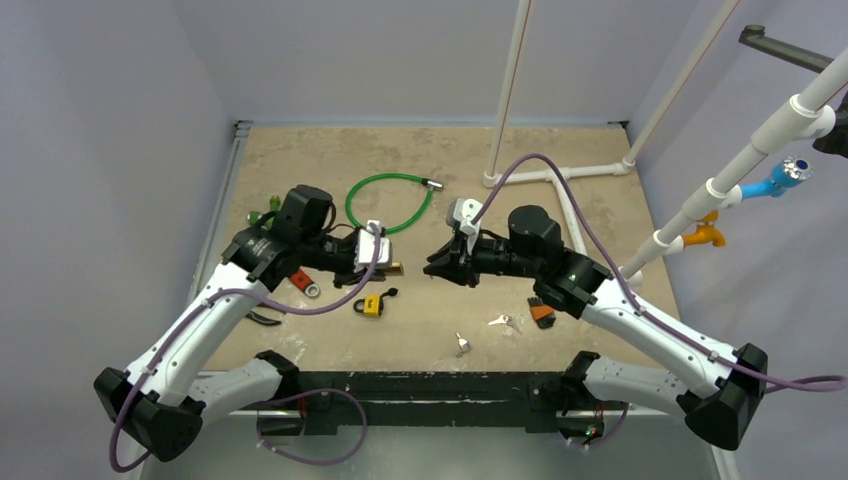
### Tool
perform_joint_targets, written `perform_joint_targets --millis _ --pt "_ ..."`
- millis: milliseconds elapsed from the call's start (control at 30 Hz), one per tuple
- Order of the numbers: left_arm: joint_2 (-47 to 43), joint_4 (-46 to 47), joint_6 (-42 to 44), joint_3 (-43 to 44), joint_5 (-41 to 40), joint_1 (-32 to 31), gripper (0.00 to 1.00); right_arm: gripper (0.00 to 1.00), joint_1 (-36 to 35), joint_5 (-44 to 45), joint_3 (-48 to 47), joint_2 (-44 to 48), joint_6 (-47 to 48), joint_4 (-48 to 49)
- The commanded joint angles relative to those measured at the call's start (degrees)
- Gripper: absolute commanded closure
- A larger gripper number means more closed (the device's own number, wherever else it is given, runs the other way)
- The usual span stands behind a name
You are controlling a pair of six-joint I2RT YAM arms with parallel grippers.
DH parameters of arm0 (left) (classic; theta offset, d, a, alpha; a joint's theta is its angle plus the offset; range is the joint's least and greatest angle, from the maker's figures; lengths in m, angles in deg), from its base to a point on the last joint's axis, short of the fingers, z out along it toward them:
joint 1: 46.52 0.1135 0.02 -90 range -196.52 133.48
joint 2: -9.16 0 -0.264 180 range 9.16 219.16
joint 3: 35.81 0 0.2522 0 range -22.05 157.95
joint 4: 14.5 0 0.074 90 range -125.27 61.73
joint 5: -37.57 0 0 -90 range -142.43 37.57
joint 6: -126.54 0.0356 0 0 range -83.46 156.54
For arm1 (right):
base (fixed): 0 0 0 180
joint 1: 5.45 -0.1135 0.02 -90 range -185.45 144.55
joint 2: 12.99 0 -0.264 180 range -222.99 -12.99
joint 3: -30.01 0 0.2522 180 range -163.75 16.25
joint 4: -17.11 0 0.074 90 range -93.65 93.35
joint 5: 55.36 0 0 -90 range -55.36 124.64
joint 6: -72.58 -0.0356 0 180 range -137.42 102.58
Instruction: Unlock with the key
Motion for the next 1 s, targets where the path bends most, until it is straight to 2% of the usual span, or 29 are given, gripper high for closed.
perform_joint_targets --millis 0,67,133,167,200,333,433,767,967 --pt "5.5 14.7 -4.6 -4.3 -7.0 0.2 1.00 1.00 1.1 -1.3 1.1 3.1 -3.2 2.2" --pt "10.4 17.1 -5.9 -3.9 -4.9 -0.1 0.80 1.00 1.8 -2.5 2.0 4.6 -5.3 3.3" --pt "16.2 21.6 -11.0 -2.2 -4.5 -1.0 0.58 1.00 2.7 -3.5 3.1 6.2 -7.2 4.2" --pt "18.7 24.1 -13.4 -1.5 -3.5 -1.1 0.51 1.00 2.9 -3.8 3.5 7.0 -7.8 4.5" --pt "21.1 26.8 -15.4 -1.0 -2.5 -1.4 0.48 1.00 3.0 -4.2 3.9 7.8 -8.7 5.0" --pt "24.9 36.2 -17.8 -0.8 -1.6 -5.0 0.44 1.00 3.2 -4.4 4.6 9.6 -10.5 5.3" --pt "25.8 36.2 -19.9 1.5 0.7 -5.6 0.41 1.00 3.4 -4.2 4.9 10.6 -11.0 4.9" --pt "11.0 31.7 -22.2 0.4 9.0 -6.0 0.41 1.00 5.3 -6.5 5.9 11.0 -12.2 7.1" --pt "7.1 33.3 -20.3 -0.1 7.0 -9.1 0.53 1.00 5.5 -8.5 5.7 9.6 -13.8 9.9"
